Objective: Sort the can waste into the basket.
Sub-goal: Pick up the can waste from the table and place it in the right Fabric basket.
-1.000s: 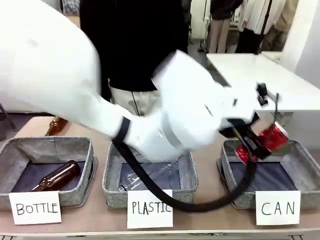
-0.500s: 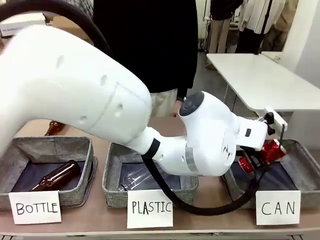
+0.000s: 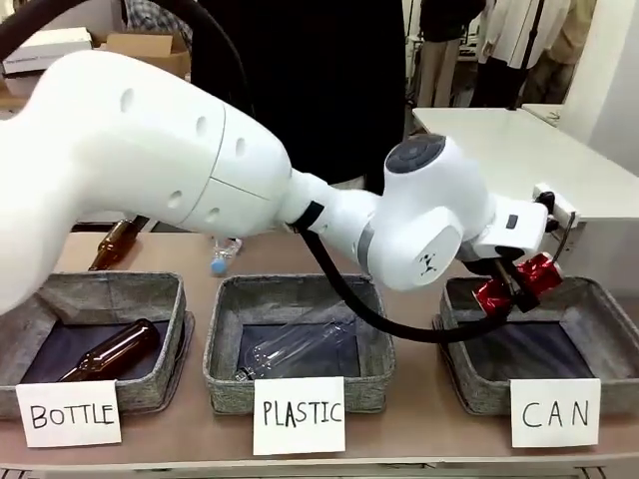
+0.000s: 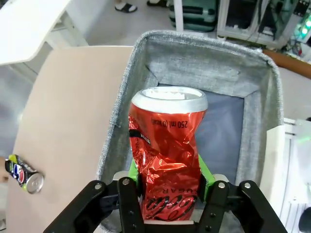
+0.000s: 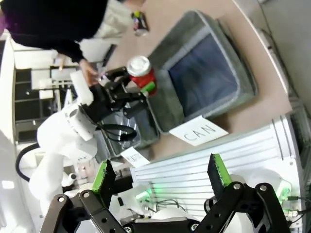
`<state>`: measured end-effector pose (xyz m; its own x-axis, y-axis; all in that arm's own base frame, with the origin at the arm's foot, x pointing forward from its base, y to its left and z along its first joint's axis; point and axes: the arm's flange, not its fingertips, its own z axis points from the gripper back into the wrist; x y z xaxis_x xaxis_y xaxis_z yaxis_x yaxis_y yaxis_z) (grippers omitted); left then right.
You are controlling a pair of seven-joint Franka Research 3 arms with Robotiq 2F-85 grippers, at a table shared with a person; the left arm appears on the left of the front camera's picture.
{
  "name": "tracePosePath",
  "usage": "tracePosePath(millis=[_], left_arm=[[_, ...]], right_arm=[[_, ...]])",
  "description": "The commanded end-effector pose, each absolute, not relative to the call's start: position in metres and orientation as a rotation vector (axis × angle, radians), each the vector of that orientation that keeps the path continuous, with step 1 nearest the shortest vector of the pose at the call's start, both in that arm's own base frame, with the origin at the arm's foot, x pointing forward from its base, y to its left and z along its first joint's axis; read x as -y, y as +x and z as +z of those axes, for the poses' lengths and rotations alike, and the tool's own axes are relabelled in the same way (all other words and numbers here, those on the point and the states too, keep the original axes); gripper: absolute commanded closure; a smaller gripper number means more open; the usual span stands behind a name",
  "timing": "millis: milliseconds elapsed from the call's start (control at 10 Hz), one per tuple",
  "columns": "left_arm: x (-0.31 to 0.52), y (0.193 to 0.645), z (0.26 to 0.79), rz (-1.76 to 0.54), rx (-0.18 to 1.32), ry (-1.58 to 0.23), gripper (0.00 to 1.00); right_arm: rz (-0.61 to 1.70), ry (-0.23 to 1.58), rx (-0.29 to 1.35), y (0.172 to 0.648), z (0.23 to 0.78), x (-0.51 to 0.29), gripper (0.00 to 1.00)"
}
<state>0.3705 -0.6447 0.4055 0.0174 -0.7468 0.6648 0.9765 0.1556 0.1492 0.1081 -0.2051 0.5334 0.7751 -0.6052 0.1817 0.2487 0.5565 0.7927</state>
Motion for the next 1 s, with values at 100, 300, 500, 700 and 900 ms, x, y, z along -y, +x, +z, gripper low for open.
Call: tracePosePath(millis=[100, 300, 500, 700, 900], left_arm=[[0.6529, 0.3763, 0.4056, -1.403, 0.661, -0.400, 0.52], [0.6551, 0.3736, 0.4003, -1.405, 0.619, -0.379, 0.00], [0.6533, 0.3731, 0.3995, -1.406, 0.611, -0.376, 0.00], [0.6519, 0.3739, 0.3994, -1.402, 0.609, -0.368, 0.00], [0.6502, 0.3726, 0.4000, -1.402, 0.600, -0.365, 0.00]], right_arm=[[-0.532, 0.833, 0.501, 0.0997, 0.5359, 0.2099, 0.00], [-0.532, 0.833, 0.501, 0.0997, 0.5359, 0.2099, 0.00], [-0.532, 0.833, 0.501, 0.0997, 0.5359, 0.2099, 0.00], [-0.532, 0.833, 0.501, 0.0997, 0.5359, 0.2099, 0.00], [-0.532, 0.833, 0.501, 0.0997, 0.5359, 0.2099, 0.00]])
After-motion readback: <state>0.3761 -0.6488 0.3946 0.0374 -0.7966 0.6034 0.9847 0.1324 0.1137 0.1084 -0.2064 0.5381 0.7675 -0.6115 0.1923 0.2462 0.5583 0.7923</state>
